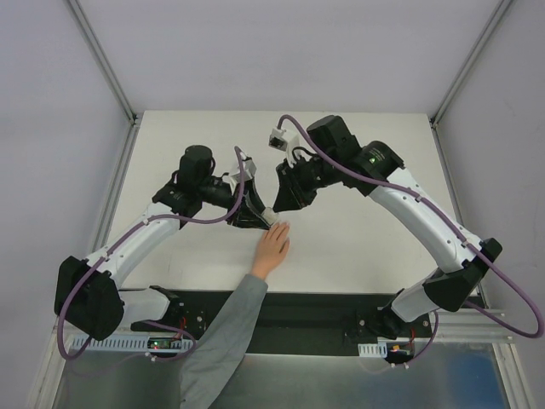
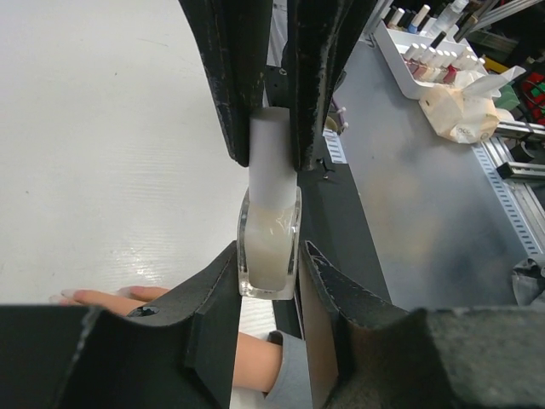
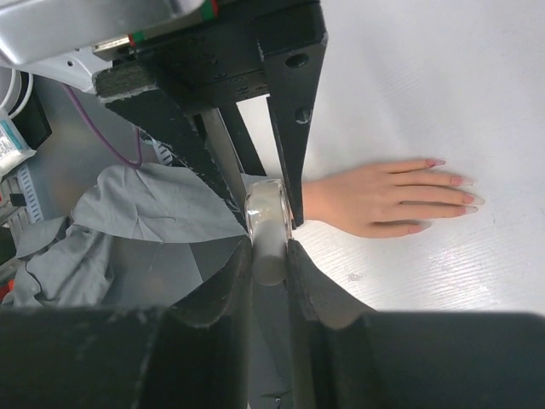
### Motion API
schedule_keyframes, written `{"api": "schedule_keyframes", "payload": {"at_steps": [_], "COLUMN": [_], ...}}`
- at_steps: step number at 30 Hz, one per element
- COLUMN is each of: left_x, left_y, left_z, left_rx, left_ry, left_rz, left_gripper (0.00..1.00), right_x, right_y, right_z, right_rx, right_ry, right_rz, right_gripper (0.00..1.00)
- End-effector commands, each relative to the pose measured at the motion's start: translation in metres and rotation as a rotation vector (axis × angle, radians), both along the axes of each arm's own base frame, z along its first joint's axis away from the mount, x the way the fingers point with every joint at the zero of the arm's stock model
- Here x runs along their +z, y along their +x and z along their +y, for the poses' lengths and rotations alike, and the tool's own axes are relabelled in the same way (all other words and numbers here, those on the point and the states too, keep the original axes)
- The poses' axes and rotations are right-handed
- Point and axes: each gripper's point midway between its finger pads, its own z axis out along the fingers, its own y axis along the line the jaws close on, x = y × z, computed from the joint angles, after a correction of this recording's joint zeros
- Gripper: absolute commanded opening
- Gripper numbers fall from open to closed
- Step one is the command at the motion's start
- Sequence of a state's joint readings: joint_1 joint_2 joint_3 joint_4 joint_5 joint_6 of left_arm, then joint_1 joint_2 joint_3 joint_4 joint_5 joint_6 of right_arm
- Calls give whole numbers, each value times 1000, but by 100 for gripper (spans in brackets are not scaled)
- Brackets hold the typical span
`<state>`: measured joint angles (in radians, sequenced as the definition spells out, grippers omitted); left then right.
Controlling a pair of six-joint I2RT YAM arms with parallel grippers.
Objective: Paint the nails
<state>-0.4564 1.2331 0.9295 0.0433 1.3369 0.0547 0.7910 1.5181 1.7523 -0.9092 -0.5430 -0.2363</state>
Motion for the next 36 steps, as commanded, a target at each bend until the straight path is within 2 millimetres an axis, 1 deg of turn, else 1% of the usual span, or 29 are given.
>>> {"api": "schedule_keyframes", "payload": {"at_steps": [1,5,11,14,17,23,29,32,33,35,36], "left_x": [22,23,23,23,22,23,23,22,21,17,15], "left_y": [-5,-7,-9,-10,-9,-10,-10,-7,-1,7,23], "left_z": [1,1,2,2,2,2,2,1,0,0,0], "left_rx": [-75,-80,-84,-87,-85,-93,-89,-71,-26,39,148], "left_ry": [-59,-60,-60,-62,-59,-59,-57,-49,-38,-15,13], "left_rz": [-47,-41,-36,-37,-31,-20,-17,-14,-33,-50,-93], "left_gripper": [31,35,35,34,37,37,26,0,0,0,0], "right_x": [13,9,7,9,12,16,16,18,17,16,13], "right_y": [-8,-8,-6,-4,-4,-3,-3,0,2,12,16], "right_z": [6,5,9,10,12,15,16,16,15,12,10], "right_rx": [73,78,78,69,64,63,56,33,14,-98,-156], "right_ry": [26,9,7,16,28,47,47,51,45,25,18], "right_rz": [-44,-54,-53,-59,-62,-64,-72,-76,-75,-69,-54], "right_gripper": [1,1,1,0,0,0,0,0,13,44,65]}}
